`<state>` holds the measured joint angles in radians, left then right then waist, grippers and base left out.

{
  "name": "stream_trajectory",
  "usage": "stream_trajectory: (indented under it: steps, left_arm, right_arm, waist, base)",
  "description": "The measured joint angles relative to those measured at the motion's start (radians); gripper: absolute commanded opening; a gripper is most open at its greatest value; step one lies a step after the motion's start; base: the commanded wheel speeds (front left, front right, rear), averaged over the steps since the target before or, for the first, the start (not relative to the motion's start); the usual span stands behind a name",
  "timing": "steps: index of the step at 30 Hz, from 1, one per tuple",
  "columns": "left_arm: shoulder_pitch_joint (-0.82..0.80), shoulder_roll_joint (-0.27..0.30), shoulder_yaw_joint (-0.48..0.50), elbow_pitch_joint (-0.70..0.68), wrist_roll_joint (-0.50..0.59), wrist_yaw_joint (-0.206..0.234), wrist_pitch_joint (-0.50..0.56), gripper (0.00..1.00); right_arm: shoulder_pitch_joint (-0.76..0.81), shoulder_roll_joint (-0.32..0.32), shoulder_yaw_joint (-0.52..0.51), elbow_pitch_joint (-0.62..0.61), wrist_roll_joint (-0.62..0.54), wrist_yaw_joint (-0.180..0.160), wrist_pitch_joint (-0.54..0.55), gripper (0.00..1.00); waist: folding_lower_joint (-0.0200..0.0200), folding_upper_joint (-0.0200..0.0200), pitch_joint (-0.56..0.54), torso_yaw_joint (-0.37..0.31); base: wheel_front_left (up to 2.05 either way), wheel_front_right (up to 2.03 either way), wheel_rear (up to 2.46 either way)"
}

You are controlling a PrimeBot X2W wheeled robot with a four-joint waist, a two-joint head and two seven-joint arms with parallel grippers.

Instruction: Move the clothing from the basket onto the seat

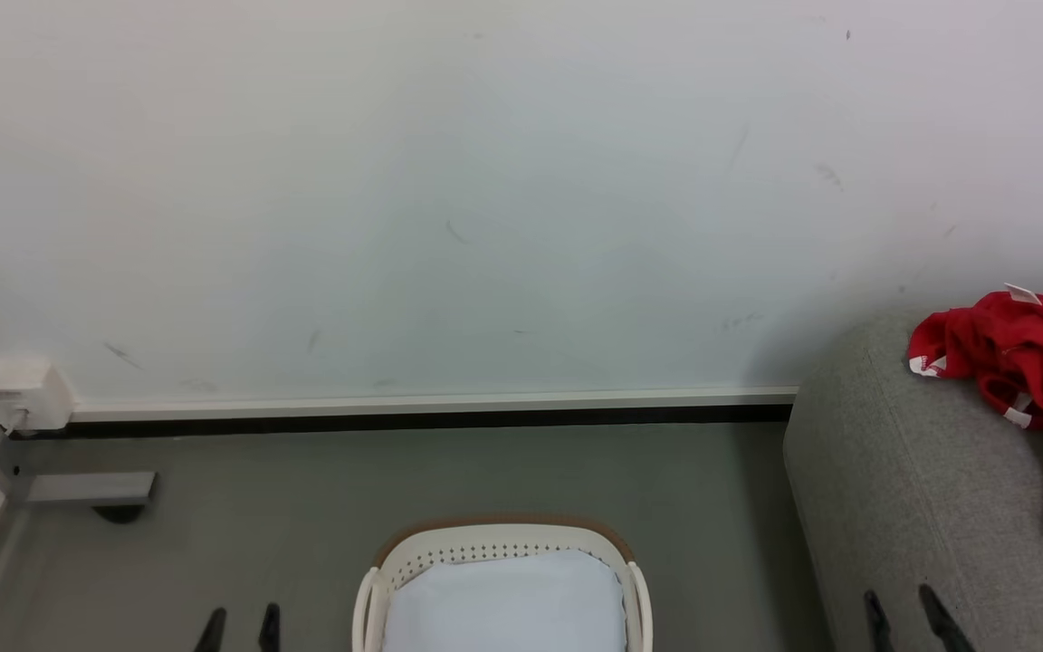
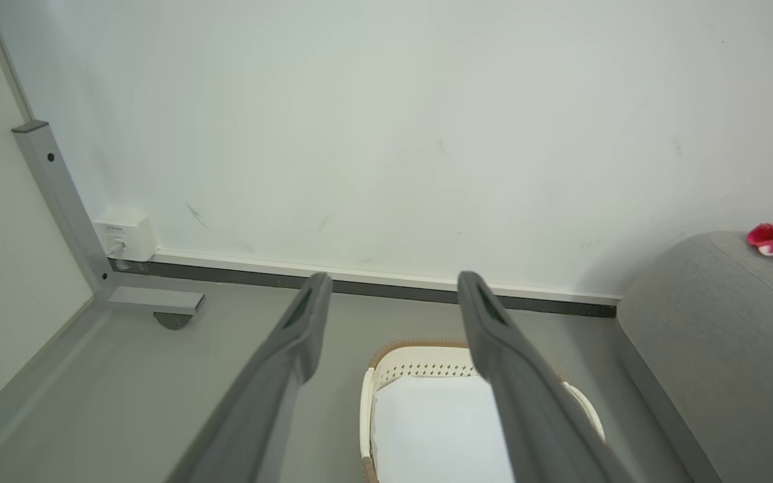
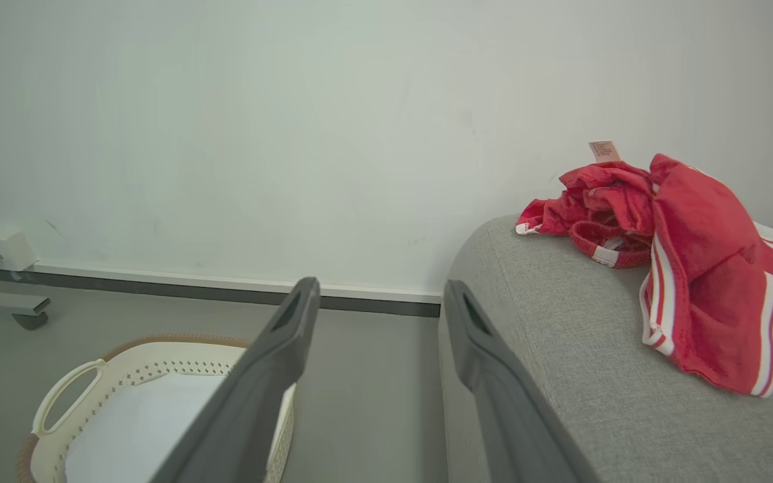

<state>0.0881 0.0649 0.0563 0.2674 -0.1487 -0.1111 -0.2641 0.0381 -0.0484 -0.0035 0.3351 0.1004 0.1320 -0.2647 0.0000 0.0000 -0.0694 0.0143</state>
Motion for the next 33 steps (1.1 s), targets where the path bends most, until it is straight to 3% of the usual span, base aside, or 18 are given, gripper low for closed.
stream_trajectory:
  steps: [6,33]
  left_arm:
    - [0.013,-0.014,-0.001,0.048,-0.009,0.0,0.011,0.0]
    - [-0.043,-0.016,0.015,0.026,-0.491,-0.004,0.13,0.0]
  right_arm:
    - [0.02,0.015,-0.001,0.046,0.017,0.0,0.011,0.0]
    - [-0.018,0.014,-0.035,0.004,0.509,0.0,0.13,0.0]
  waist:
    - [0.0,0.0,0.001,0.0]
    - [0.0,0.0,0.016,-0.003]
  base:
    - [0.0,0.0,0.0]
    - [0.0,0.0,0.0]
